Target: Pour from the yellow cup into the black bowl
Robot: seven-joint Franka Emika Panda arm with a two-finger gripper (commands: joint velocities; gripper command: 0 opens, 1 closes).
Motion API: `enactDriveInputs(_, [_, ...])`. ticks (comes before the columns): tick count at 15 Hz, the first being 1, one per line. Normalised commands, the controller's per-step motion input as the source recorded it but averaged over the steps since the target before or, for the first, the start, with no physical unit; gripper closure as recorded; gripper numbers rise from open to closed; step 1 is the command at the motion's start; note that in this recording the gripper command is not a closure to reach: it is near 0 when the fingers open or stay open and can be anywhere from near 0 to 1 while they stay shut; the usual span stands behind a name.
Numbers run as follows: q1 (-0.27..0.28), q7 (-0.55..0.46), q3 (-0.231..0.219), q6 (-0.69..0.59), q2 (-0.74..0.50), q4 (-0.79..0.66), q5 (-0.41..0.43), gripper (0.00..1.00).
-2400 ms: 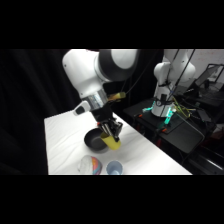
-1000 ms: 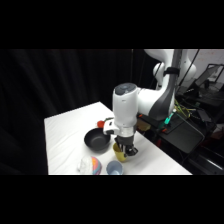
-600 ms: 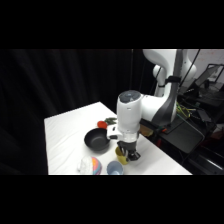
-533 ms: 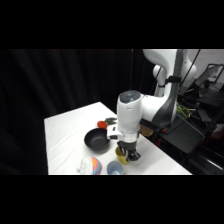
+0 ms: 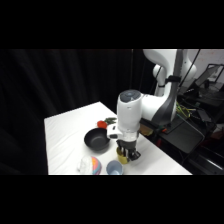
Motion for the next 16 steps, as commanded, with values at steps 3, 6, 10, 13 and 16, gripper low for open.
enactDriveInputs(3, [0.076,-0.06,-0.024,-0.10,-0.53,-0.39,-0.187,0.00])
enactDriveInputs(6, [-0.003,-0.16,0.063,-0.22,-0.62,-0.35,-0.100,0.00])
enactDriveInputs(10, [-0.002,-0.16,0.129,-0.37,-0.88,-0.37,-0.082,0.00])
enactDriveInputs(13, [0.014,-0.11,0.147,-0.38,-0.87,-0.32,-0.017,0.00])
enactDriveInputs(16, [-0.026,-0.06,0.078,-0.23,-0.43,-0.17,0.001,0.00])
